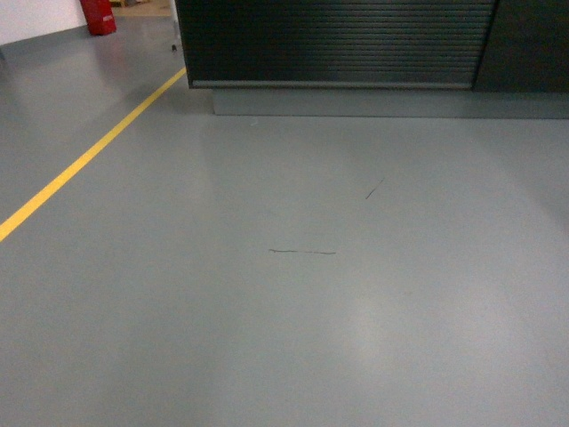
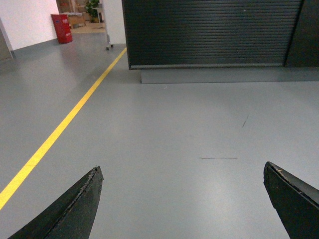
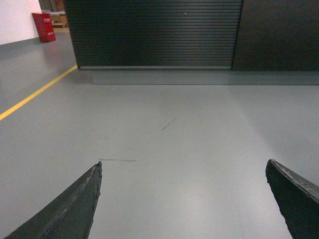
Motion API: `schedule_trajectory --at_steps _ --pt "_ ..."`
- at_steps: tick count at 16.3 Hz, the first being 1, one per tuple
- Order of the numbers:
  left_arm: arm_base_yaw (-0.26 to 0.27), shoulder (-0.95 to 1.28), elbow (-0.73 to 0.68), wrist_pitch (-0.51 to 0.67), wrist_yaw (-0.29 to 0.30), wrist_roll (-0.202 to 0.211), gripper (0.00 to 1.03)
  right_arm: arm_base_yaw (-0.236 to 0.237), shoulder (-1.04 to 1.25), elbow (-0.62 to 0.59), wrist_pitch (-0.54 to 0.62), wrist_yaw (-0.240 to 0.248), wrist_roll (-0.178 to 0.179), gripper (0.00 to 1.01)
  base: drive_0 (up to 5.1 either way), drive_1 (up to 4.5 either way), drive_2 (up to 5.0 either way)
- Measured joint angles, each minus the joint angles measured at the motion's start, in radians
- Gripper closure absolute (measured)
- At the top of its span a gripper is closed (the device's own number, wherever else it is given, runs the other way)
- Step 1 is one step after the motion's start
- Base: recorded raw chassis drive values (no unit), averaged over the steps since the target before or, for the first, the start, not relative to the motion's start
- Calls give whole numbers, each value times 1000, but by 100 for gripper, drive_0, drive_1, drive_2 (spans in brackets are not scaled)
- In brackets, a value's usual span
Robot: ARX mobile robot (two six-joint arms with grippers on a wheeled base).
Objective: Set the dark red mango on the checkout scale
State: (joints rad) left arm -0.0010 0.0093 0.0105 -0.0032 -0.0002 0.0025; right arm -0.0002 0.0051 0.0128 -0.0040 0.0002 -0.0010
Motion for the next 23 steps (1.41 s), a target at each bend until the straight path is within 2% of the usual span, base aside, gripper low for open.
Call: schedule_trajectory --at_steps 23 --pt "0 0 0 0 0 0 5 0 0 0 0 0 0 3 0 0 0"
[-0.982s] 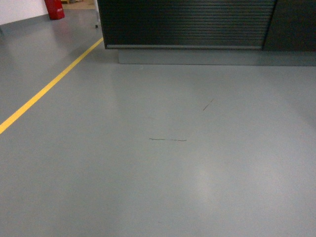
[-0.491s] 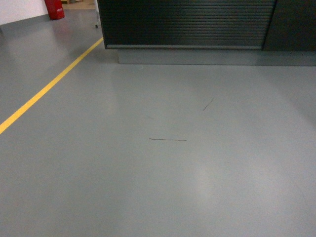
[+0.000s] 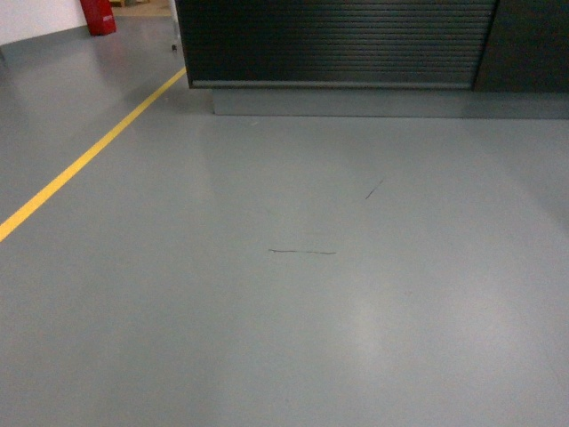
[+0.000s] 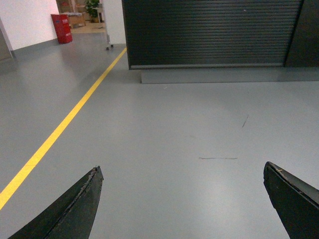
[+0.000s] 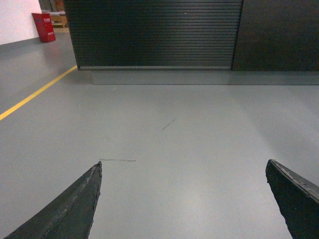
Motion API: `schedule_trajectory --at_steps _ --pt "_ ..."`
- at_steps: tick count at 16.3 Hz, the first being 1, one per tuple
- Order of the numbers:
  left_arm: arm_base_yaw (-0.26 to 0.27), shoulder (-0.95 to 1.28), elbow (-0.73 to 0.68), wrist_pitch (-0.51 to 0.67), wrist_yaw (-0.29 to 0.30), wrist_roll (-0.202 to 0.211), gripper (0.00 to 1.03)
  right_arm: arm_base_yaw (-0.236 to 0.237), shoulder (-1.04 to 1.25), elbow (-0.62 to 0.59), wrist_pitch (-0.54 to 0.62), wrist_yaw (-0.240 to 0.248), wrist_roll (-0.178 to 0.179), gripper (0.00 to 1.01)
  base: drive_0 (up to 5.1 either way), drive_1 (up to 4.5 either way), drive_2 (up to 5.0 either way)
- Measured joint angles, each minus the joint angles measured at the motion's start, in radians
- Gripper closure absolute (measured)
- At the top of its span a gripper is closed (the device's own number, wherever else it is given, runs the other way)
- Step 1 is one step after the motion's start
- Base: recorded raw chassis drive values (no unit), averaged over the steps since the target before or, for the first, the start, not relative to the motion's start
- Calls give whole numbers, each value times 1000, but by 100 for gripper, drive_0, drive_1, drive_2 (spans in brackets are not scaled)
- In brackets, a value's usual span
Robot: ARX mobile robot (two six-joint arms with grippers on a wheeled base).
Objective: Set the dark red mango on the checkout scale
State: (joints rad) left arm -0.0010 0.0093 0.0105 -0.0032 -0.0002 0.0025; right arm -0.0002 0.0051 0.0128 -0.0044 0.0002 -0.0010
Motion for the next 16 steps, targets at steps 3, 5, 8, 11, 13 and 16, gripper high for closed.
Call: schedule_trajectory --at_steps 3,5,8,11,13,16 --pt "0 0 0 0 0 0 5 0 0 0 0 0 0 3 0 0 0" --pt "0 0 0 0 0 0 5 0 0 0 0 0 0 3 0 0 0" --pt "0 0 0 0 0 0 5 0 0 0 0 0 0 3 0 0 0" --pt "0 0 0 0 0 0 5 0 0 0 0 0 0 3 0 0 0" --pt "0 0 0 0 0 0 5 0 0 0 0 0 0 3 0 0 0" --pt "0 0 0 0 0 0 5 0 0 0 0 0 0 3 1 89 -87"
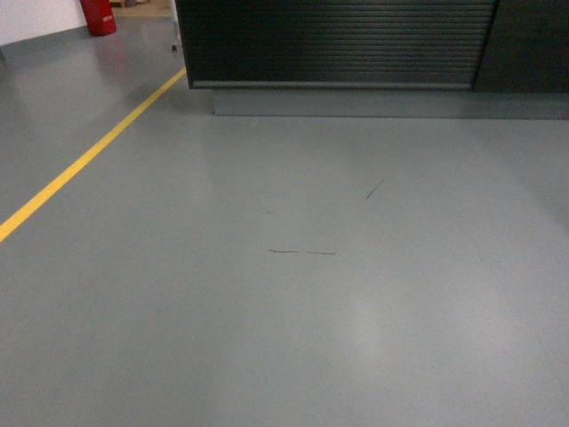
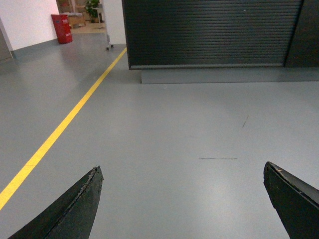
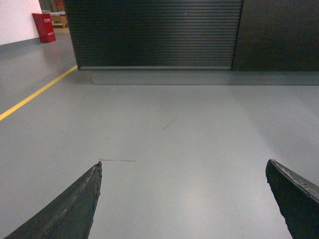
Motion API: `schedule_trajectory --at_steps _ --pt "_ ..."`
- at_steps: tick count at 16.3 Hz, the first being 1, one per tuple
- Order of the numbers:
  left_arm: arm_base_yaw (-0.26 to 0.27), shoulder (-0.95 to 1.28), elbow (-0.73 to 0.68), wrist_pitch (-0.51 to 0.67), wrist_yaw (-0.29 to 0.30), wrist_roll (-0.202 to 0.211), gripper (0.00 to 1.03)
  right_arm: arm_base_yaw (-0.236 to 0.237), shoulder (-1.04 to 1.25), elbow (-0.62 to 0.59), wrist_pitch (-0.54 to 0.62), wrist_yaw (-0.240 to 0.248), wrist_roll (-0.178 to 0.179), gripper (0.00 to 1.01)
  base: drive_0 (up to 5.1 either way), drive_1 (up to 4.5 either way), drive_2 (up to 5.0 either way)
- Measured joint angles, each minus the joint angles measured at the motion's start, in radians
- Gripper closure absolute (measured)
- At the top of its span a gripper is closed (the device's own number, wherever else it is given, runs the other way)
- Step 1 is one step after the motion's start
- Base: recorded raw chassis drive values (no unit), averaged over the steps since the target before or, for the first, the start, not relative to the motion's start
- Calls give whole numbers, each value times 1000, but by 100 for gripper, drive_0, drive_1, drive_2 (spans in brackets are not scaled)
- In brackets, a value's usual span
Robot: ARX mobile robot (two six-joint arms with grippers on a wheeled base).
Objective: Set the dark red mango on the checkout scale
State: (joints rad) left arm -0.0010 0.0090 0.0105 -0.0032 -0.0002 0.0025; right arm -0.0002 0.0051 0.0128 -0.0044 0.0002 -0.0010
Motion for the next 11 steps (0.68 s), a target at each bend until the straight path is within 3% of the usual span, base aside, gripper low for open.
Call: schedule_trajectory --at_steps 11 --pt "0 0 0 1 0 0 5 0 0 0 0 0 0 3 -3 339 -345"
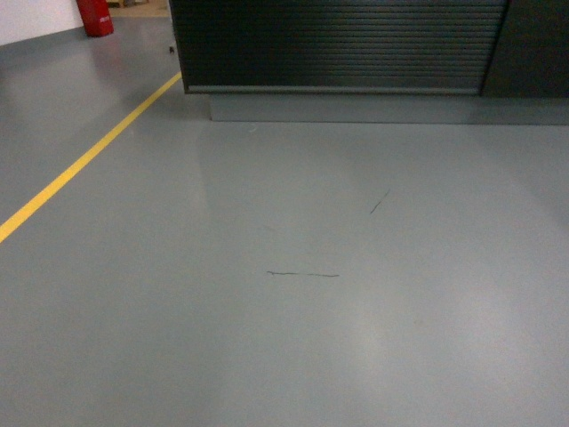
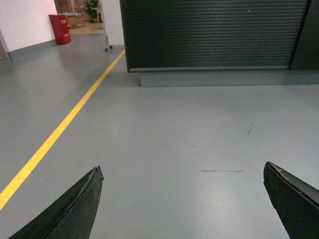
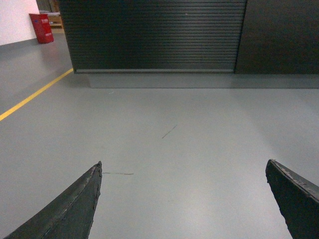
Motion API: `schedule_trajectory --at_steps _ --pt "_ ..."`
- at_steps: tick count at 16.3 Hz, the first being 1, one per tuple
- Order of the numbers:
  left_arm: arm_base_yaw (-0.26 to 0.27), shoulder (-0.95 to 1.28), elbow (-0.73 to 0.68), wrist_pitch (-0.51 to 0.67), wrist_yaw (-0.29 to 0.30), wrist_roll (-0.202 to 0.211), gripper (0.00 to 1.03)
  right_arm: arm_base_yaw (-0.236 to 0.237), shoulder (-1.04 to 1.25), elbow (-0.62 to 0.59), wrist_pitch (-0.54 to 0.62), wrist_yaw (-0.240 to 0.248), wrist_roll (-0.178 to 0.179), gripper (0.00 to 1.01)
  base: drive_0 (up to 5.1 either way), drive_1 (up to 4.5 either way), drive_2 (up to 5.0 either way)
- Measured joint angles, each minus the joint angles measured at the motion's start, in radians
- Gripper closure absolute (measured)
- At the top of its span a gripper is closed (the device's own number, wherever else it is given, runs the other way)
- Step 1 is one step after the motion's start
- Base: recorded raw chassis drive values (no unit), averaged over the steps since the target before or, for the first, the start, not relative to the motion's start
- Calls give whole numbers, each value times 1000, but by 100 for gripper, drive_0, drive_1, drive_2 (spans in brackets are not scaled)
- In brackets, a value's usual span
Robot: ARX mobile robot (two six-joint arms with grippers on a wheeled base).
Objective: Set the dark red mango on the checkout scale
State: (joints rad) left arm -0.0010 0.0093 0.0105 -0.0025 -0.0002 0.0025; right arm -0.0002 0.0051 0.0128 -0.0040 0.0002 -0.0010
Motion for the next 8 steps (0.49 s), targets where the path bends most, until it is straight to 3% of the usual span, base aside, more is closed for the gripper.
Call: schedule_trajectory --at_steps 8 --pt "0 0 0 -1 0 0 5 0 0 0 0 0 0 3 -3 352 -357"
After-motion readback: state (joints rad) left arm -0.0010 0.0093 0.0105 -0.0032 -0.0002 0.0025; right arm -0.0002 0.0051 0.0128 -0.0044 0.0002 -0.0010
